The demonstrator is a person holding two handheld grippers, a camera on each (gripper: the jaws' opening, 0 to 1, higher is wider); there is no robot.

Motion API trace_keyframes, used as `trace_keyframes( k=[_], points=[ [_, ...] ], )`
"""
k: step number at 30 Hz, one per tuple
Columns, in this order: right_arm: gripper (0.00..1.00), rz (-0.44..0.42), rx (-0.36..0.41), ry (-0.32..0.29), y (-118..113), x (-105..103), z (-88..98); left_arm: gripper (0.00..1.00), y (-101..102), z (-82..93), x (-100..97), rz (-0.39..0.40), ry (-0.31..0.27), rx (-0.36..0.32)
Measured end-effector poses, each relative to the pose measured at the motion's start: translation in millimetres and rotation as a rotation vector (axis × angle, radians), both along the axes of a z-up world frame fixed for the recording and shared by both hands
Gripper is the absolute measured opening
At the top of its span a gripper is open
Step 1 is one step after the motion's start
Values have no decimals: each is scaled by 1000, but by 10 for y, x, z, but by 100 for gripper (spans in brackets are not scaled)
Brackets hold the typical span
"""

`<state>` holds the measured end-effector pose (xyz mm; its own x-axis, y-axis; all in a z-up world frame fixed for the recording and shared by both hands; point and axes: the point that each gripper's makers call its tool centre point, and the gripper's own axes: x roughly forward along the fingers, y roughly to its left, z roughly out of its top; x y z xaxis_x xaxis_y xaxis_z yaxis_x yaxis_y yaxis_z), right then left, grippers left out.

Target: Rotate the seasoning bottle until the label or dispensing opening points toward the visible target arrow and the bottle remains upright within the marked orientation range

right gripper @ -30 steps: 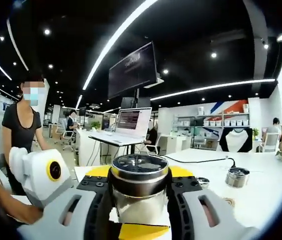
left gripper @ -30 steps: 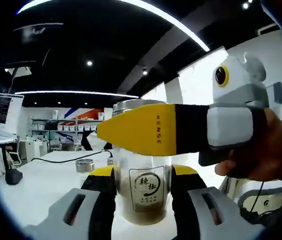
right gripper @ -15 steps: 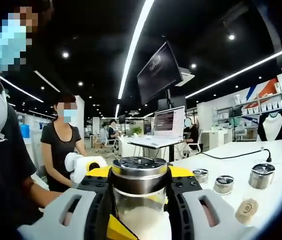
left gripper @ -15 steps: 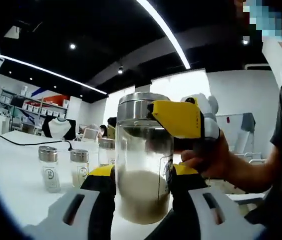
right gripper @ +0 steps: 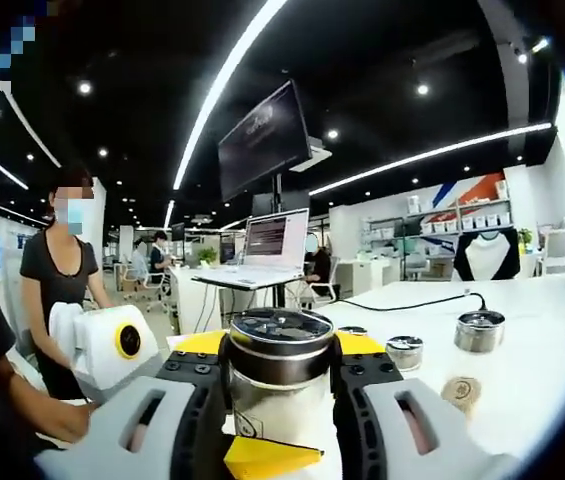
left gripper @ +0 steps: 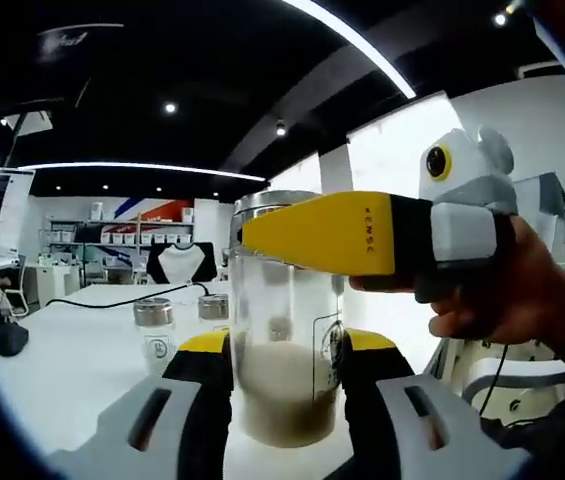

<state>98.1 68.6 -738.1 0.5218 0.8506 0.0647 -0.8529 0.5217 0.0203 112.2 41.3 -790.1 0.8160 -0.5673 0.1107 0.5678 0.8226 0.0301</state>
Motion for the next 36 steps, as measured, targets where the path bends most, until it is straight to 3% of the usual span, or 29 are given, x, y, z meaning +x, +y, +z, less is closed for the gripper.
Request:
trace_keyframes(
  k=[5,13,18,24,26,29,34,36],
  points=[
    [39,-63,121,82,-53,95,9,44,13,11,9,20,-15,10],
    [40,-82,90,100,-43,90,-55,44,2,-42,18,25,-7,20],
    [40,-76,47,74,-23,57,-70,44,0,-50,19,22,-6,19],
    [39,-77,57,102,-30,69,-95,44,-1,-63,23,13,-7,20],
    [38,-84,25,81,-60,55,-100,44,-30,-75,15,-5,-4,28],
    [38,-89,44,65,-102,55,-47,44,-64,-7,4,-30,-37,-1],
    [38,-81,40,60,-143,98,-36,44,-97,2,-13,-135,19,-123],
    [38,-88,42,45,-161,110,-17,44,-83,-17,10,-132,31,-112]
  ],
)
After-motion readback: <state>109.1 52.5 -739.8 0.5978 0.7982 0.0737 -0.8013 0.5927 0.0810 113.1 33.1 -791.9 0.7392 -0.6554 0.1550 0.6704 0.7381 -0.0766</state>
